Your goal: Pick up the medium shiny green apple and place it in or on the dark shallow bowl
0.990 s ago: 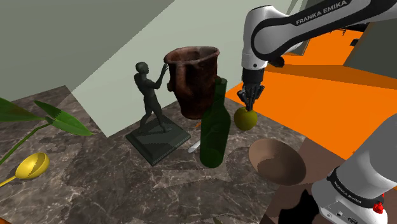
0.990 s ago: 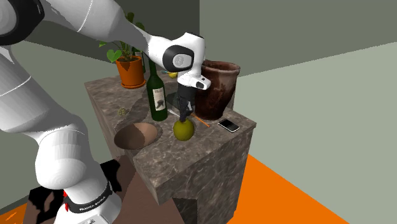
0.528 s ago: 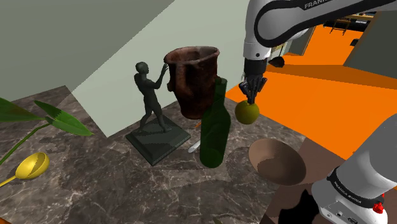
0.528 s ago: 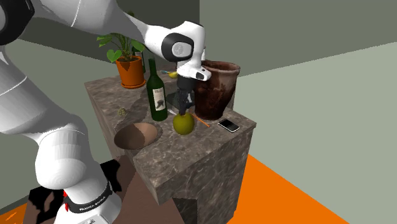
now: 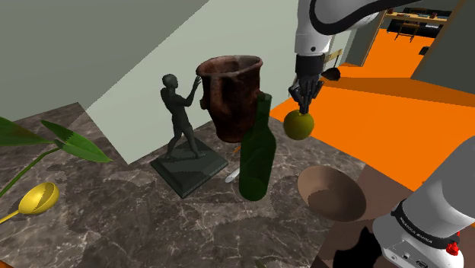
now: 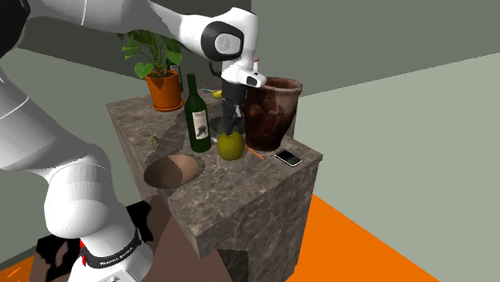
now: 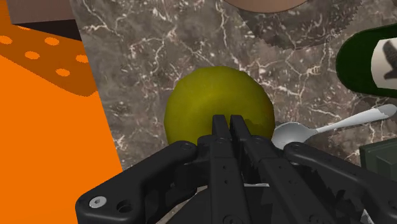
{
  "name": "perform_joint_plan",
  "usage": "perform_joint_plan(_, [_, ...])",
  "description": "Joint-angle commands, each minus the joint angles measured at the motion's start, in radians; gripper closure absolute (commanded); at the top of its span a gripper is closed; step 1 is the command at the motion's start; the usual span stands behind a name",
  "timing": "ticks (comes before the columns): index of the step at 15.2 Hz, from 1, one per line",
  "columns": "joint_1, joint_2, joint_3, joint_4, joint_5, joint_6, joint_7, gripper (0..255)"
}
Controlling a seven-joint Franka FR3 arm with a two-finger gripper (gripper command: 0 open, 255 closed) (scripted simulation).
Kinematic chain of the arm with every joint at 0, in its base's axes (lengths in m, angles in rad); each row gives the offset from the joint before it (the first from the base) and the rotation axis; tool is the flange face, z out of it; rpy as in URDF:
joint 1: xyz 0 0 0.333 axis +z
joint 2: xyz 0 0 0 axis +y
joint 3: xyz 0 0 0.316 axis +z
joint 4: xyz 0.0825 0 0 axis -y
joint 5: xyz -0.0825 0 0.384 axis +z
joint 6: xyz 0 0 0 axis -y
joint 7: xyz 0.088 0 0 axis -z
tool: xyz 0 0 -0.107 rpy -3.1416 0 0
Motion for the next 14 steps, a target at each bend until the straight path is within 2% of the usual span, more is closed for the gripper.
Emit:
perform_joint_plan(1, [-0.001, -0.004, -0.001, 0.023, -0.001, -0.027, 0.001, 255])
perform_joint_plan(8, [-0.002, -0.014, -0.005, 0.095, -0.003, -0.109, 0.004, 255])
perform_joint_plan(14, [0.039, -0.216, 0.026, -0.009, 0.050, -0.201, 0.060, 255])
